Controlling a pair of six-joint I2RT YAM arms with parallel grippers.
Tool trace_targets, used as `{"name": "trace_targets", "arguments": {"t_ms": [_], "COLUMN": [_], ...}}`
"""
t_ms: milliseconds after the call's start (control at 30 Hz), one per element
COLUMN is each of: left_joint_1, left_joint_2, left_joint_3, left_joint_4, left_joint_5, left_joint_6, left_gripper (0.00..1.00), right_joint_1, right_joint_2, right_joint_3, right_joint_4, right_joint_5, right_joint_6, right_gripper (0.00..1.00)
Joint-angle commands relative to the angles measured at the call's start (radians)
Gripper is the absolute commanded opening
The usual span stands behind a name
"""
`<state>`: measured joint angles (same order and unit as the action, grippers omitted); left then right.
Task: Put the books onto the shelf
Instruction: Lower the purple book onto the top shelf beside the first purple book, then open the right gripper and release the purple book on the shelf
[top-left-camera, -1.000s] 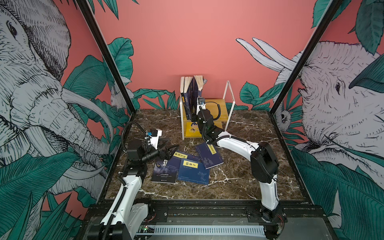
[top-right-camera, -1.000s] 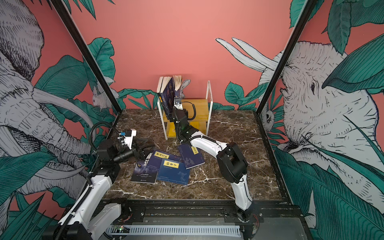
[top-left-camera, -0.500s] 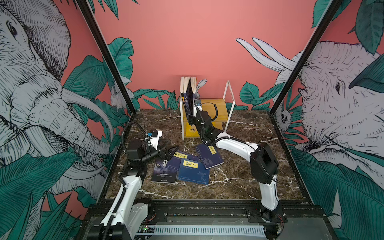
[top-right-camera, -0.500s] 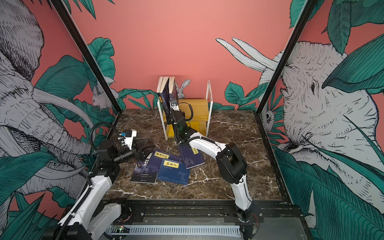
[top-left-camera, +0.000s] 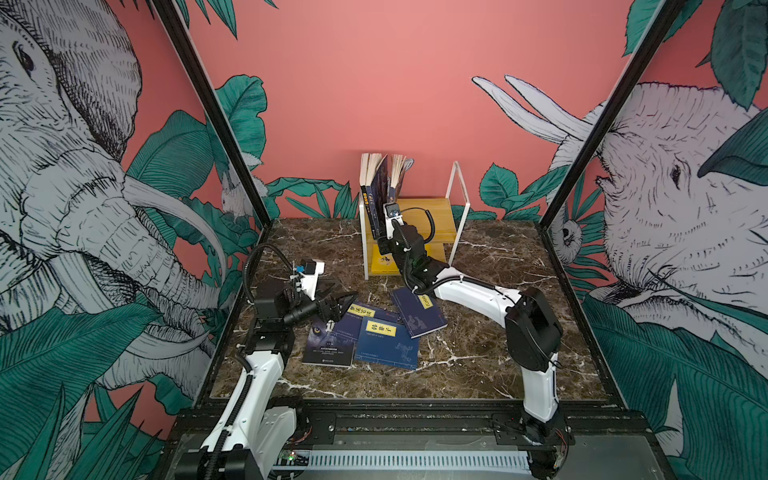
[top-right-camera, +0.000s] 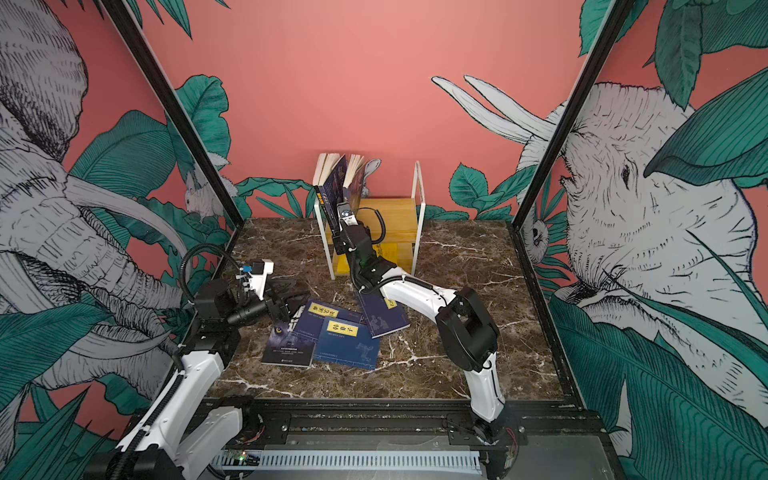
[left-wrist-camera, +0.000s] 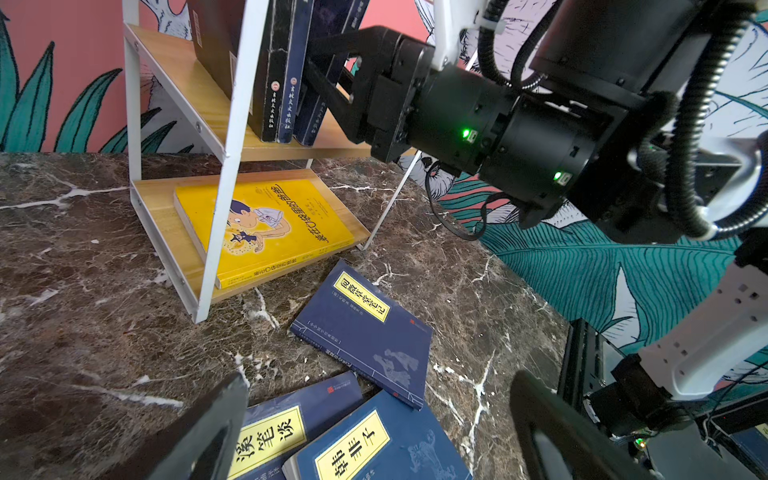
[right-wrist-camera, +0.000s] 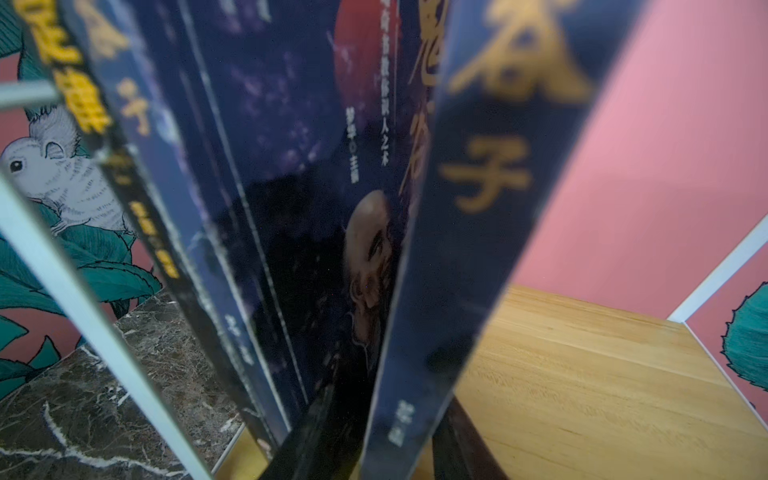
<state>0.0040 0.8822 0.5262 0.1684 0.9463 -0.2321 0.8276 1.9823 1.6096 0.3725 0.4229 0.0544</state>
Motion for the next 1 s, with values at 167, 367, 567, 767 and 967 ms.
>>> {"name": "trace_targets", "arguments": {"t_ms": [167,367,567,767,967], "left_joint_1": [0.012,0.016,0.018,0.017,0.017], "left_joint_2": [-0.020,-0.027,-0.027,-0.020,-0.021], "left_joint_3": [-0.005,-0.009,-0.005,0.002,-0.004], "left_joint_4": [-0.005,-0.003,-0.005,-0.024,-0.011], "left_joint_5": [0.015,0.016,0.012,0.004,0.009], "left_joint_6": [0.022,0.020,0.021,0.032,0.023], "left_gripper": [1.00,1.00,0.99,1.00,1.00], "right_joint_1": [0.019,0.021,0.021,0.021,0.022], "right_joint_2": [-0.050,-0.031,-0.022,-0.050,-0.113], "right_joint_3": [0.090,0.143,0.166,0.174,0.106], "right_joint_4": [-0.036,-0.072,-0.091,-0.150,-0.225], "right_joint_5": [-0.012,-0.039,-0.058,-0.073,-0.145], "right_joint_6": [-0.134,-0.164,-0.181,-0.268,-0.275], "right_gripper": [0.37,0.29,0.26,0.34,0.47]}}
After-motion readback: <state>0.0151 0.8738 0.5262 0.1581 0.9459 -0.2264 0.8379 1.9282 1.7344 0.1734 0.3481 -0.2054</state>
